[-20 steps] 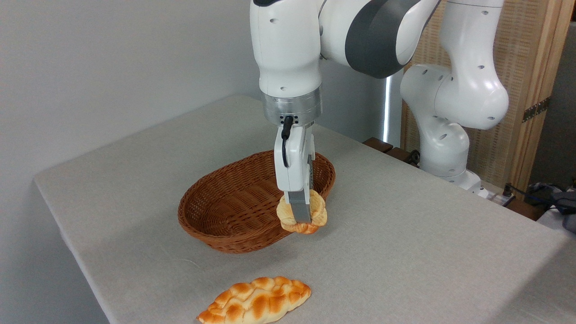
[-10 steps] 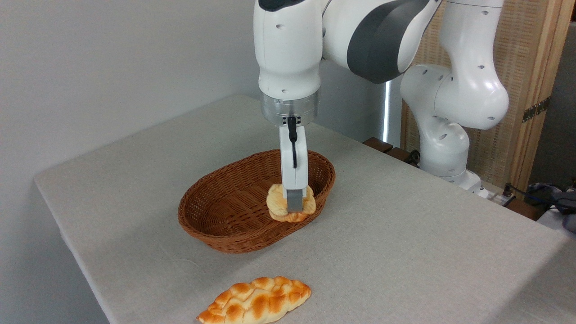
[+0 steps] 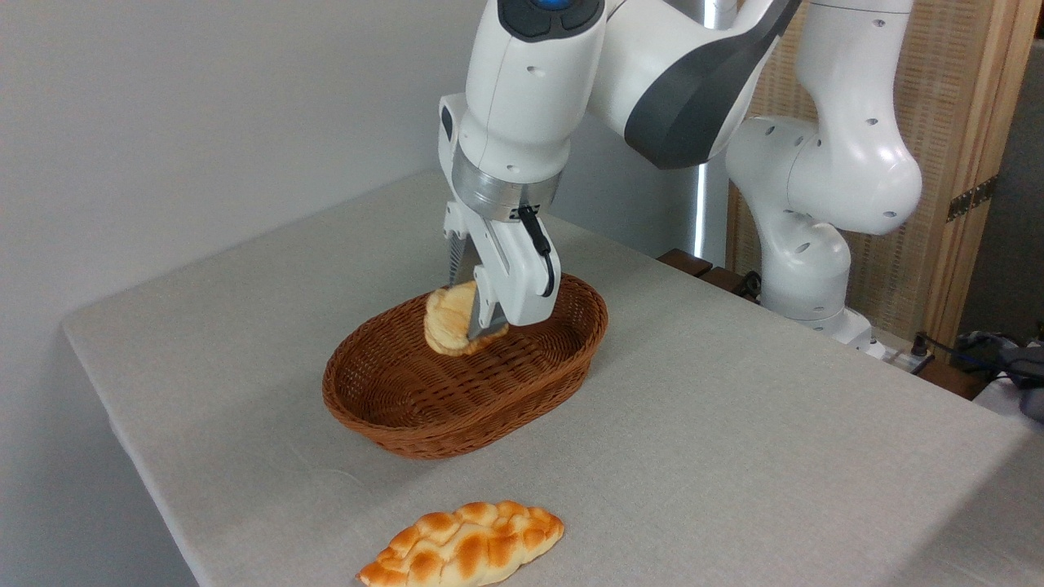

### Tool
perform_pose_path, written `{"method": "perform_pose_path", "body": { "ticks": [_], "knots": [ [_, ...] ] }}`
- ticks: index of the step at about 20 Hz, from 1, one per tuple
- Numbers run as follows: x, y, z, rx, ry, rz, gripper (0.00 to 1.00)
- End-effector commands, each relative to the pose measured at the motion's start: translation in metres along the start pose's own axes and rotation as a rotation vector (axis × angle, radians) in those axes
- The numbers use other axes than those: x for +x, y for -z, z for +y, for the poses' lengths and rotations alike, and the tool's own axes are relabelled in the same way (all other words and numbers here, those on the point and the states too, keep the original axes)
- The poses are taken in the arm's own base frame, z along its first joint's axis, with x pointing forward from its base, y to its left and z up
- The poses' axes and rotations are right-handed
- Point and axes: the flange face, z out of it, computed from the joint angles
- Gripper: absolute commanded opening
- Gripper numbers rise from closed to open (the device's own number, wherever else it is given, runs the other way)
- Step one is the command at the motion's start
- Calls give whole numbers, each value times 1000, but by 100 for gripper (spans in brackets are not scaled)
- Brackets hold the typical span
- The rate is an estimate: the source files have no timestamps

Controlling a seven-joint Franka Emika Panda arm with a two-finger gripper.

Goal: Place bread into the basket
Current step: 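Tilt the gripper and lower the bun into the basket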

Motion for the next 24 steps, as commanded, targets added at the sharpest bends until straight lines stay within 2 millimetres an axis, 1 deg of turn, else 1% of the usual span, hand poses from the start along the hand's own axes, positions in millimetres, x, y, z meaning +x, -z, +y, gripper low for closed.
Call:
{"method": "perform_pose_path", "body": {
  "ticks": [1,4,7,10,13,18,20,21,23,24],
  "knots": [
    [10,3,-3,2,87,98,48],
    [14,-2,-9,8,127,143,48],
    [17,-11,-13,-25,159,192,49],
    [20,-13,-14,-48,188,252,52],
    [23,-17,-16,-71,222,290,52],
    [25,-18,-18,-91,253,338,61],
    [25,-18,-18,-92,260,338,67],
    [25,-18,-18,-92,264,338,68],
    [25,-18,-18,-95,275,341,75],
    [25,-18,-18,-95,275,341,81]
  ]
}}
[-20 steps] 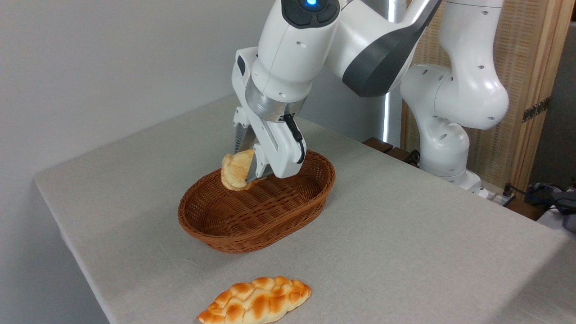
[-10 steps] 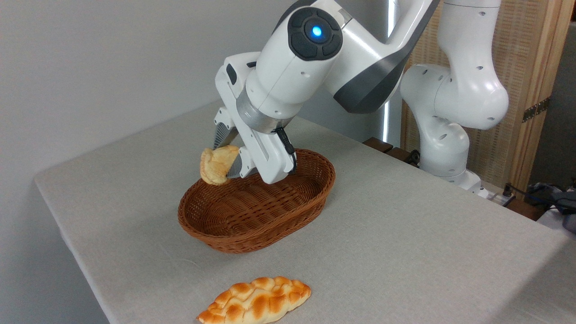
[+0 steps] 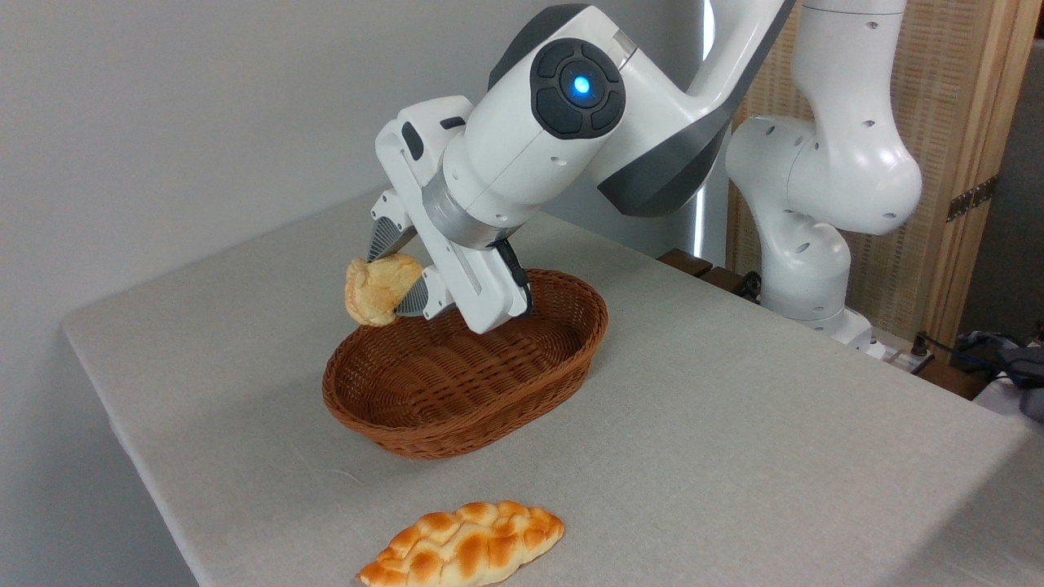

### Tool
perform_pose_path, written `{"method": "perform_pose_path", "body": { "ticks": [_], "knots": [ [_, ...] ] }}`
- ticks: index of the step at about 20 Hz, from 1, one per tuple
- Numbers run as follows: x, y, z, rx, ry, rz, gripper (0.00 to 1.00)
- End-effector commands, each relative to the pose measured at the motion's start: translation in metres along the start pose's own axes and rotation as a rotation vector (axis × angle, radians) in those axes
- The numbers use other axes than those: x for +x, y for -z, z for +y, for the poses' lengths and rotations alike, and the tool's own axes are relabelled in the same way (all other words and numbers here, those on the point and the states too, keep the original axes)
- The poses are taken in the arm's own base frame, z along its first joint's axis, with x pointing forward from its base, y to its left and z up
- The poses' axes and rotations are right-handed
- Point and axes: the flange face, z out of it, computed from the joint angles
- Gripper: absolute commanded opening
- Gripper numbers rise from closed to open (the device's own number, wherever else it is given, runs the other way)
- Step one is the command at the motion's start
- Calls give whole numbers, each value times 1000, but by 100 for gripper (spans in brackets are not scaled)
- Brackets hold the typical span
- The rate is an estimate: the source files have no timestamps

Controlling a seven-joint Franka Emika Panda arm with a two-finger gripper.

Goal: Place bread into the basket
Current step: 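Tilt the gripper and lower the bun into the basket, then open the gripper to release the bun into the basket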

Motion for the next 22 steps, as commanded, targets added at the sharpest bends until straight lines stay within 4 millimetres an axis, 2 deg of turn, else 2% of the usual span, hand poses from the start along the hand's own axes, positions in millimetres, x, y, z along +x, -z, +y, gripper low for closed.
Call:
{"method": "perform_pose_path", "body": {
  "ticks": [1,3,22],
  "knots": [
    [6,1,0,7,25,24,83],
    [5,1,0,6,27,25,100],
    [6,1,0,6,24,25,100]
  ]
}}
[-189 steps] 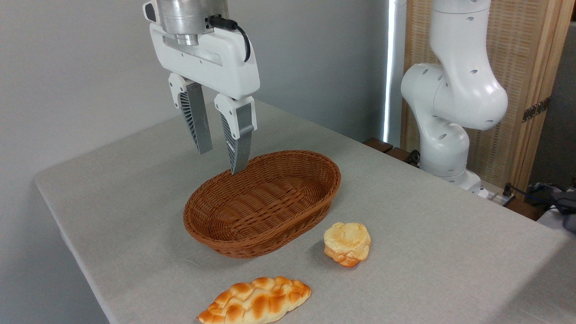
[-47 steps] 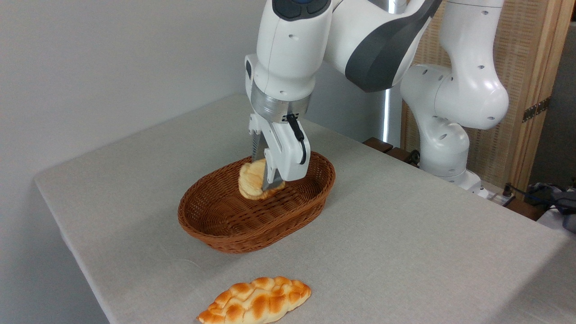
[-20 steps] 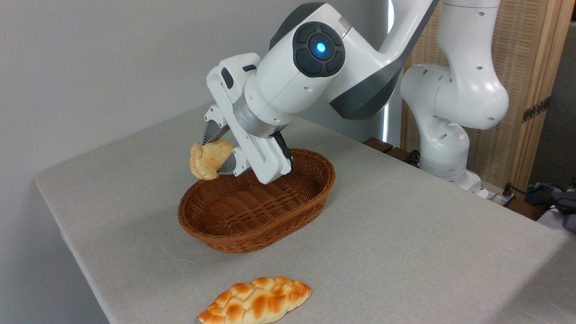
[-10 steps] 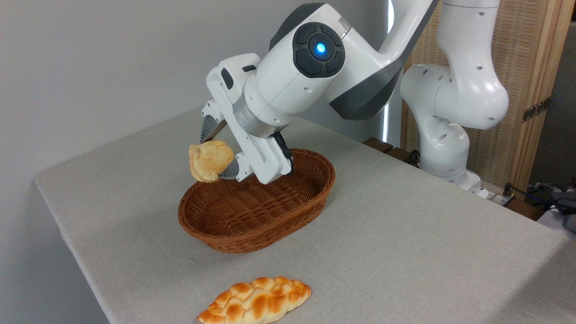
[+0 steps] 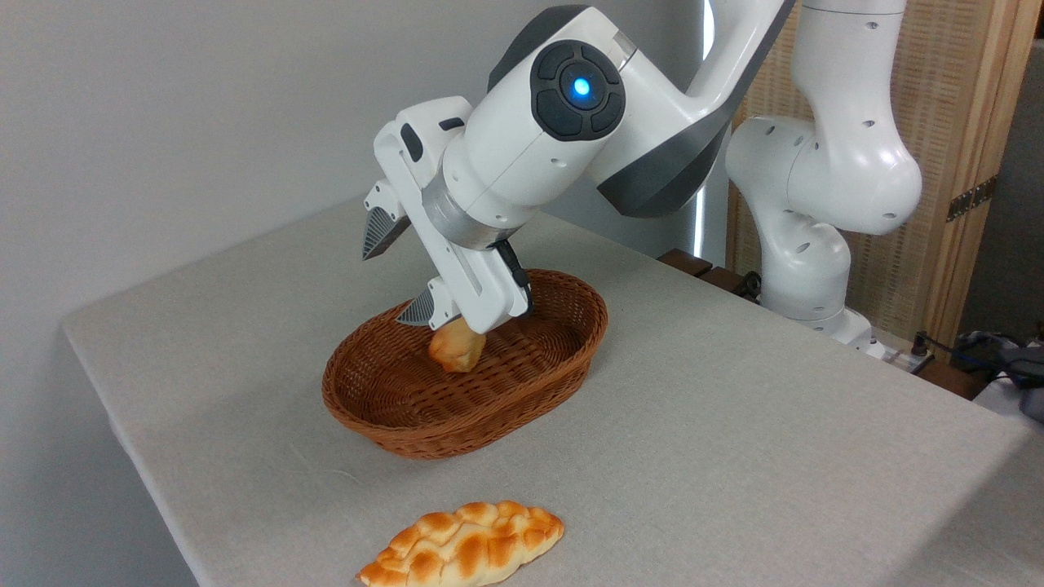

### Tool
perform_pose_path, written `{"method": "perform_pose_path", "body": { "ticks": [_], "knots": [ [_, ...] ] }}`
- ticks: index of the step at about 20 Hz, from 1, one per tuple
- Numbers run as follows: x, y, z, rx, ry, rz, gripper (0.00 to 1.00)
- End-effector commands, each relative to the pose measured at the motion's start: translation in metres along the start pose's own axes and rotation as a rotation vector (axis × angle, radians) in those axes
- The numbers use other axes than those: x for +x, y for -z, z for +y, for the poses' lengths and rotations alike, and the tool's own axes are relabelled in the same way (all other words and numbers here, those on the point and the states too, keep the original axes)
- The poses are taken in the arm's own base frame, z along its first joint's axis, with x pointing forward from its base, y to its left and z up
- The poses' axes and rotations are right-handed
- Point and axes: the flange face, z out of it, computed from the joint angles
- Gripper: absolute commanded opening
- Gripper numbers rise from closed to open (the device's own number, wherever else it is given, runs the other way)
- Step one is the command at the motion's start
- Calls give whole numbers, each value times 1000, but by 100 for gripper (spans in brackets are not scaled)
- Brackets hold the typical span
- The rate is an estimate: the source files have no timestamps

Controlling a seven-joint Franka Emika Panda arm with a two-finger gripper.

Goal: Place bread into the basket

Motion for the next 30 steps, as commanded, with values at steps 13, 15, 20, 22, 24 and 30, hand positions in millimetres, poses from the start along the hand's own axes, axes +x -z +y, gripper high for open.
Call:
{"method": "perform_pose_path", "body": {
  "ticks": [13,15,20,22,24,30],
  "knots": [
    [23,27,3,57,-38,11,100],
    [34,38,6,88,-77,-20,100],
    [58,75,18,213,-102,-214,100],
    [69,87,22,231,-78,-326,100],
    [77,96,25,281,-53,-441,100],
    [100,96,19,396,45,-505,100]
  ]
}}
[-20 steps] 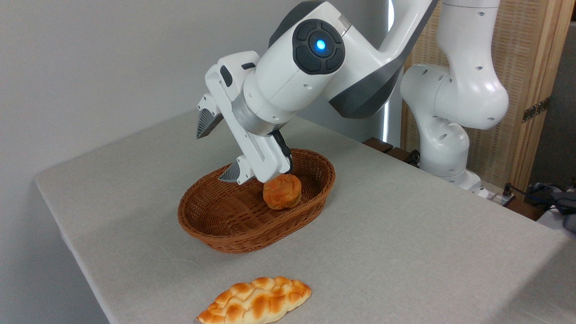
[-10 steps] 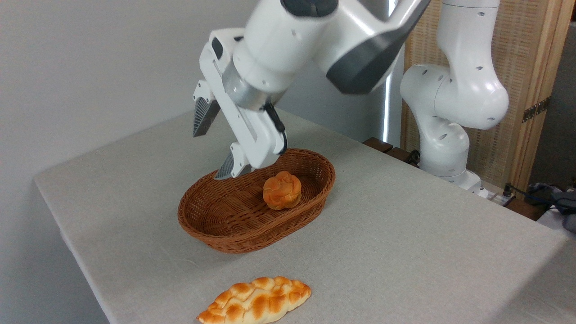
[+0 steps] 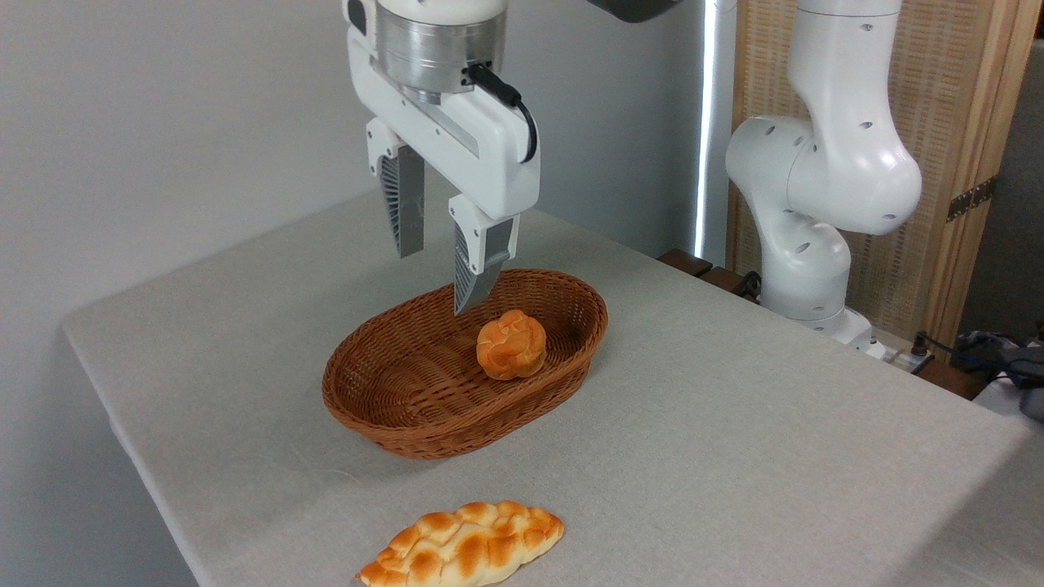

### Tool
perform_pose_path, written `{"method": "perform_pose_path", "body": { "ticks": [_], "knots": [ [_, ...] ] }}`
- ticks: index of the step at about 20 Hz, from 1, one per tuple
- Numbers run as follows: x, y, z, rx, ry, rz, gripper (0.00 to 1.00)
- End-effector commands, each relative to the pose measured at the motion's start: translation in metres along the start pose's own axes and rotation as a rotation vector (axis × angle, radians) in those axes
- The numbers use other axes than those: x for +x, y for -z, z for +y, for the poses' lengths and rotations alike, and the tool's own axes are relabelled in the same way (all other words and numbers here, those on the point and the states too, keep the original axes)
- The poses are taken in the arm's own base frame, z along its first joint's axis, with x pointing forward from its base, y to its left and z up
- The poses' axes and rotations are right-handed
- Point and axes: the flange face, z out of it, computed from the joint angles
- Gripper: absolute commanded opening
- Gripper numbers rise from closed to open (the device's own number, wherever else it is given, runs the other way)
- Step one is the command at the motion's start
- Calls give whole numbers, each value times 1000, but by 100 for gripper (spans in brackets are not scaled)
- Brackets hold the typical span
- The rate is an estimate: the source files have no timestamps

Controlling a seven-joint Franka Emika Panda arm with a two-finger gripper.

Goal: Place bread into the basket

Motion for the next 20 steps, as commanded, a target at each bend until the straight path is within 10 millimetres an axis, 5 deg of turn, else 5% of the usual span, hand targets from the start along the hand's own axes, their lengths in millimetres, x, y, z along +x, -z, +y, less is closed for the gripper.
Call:
{"method": "perform_pose_path", "body": {
  "ticks": [1,10,20],
  "knots": [
    [27,5,-7,55,105,-64,100],
    [54,-21,4,106,173,-145,100],
    [51,-13,5,112,171,-123,100]
  ]
}}
